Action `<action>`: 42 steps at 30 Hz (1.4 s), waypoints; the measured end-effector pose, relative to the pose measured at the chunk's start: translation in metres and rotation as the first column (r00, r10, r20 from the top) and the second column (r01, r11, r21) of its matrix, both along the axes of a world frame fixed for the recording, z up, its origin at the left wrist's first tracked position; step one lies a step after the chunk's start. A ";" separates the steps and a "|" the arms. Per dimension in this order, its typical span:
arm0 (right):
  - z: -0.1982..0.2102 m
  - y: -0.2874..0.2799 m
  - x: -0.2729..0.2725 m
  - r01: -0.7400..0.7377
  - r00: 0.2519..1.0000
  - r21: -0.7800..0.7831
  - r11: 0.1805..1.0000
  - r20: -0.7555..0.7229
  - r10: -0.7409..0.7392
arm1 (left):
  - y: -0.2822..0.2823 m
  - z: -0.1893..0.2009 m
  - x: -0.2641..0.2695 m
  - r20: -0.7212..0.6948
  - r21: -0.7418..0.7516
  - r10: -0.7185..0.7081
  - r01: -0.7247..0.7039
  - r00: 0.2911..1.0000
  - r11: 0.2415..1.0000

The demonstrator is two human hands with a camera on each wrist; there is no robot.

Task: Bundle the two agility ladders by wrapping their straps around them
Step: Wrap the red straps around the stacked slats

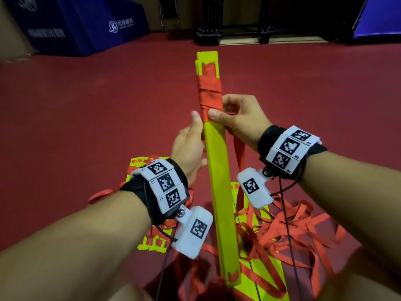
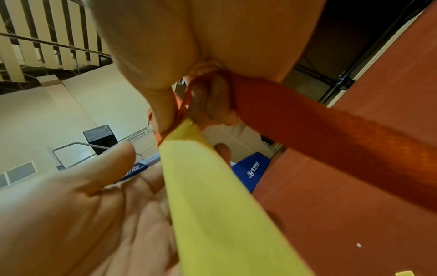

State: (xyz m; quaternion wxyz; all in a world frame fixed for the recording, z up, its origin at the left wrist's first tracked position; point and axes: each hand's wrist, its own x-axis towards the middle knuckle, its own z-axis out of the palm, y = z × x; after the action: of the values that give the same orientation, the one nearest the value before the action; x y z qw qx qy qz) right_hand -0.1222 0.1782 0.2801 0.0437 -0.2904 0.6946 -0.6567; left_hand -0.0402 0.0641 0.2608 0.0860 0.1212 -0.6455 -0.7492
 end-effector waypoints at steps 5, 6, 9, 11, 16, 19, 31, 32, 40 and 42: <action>-0.002 -0.002 -0.003 0.034 0.999 0.034 0.999 -0.011 -0.034 | -0.003 -0.003 0.000 -0.051 -0.121 -0.030 0.024 0.998 0.992; -0.002 -0.002 -0.002 0.019 1.000 0.035 0.999 -0.006 -0.019 | -0.004 -0.003 0.000 -0.058 -0.124 -0.028 0.021 0.998 0.992; -0.002 0.001 -0.003 -0.031 0.999 0.054 0.998 0.021 0.030 | -0.008 -0.005 -0.001 -0.076 -0.114 0.003 -0.011 0.997 0.993; -0.003 0.002 -0.005 -0.055 0.998 0.075 0.996 0.026 0.054 | -0.009 -0.004 -0.001 -0.073 -0.081 0.029 -0.035 0.997 0.996; -0.005 0.006 -0.005 -0.118 0.992 0.067 0.991 0.048 0.115 | -0.007 -0.001 -0.003 -0.060 0.047 0.100 -0.097 0.993 0.994; -0.006 0.005 -0.005 -0.207 0.975 0.016 0.978 0.084 0.205 | -0.006 0.002 -0.002 -0.045 0.097 0.101 -0.096 0.994 0.991; -0.004 0.003 -0.001 -0.204 0.974 -0.011 0.979 0.094 0.205 | 0.001 0.002 0.001 0.000 0.143 -0.010 0.010 1.000 0.990; -0.005 0.003 -0.001 -0.176 0.980 -0.003 0.984 0.091 0.176 | 0.002 0.002 0.001 0.011 0.108 -0.020 0.018 1.000 0.994; -0.009 0.004 -0.002 -0.038 0.999 0.077 0.996 0.034 0.035 | 0.004 -0.002 0.004 0.038 0.020 -0.078 0.077 0.996 0.997; -0.008 0.006 -0.002 0.007 1.000 0.093 0.996 0.003 -0.007 | 0.004 -0.002 0.005 0.017 -0.030 -0.127 0.128 0.992 0.991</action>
State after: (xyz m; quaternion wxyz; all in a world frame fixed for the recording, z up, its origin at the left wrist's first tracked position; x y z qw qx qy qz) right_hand -0.1237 0.1839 0.2724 0.0558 -0.2846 0.7254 -0.6243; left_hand -0.0357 0.0682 0.2587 0.0350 0.0839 -0.6640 -0.7422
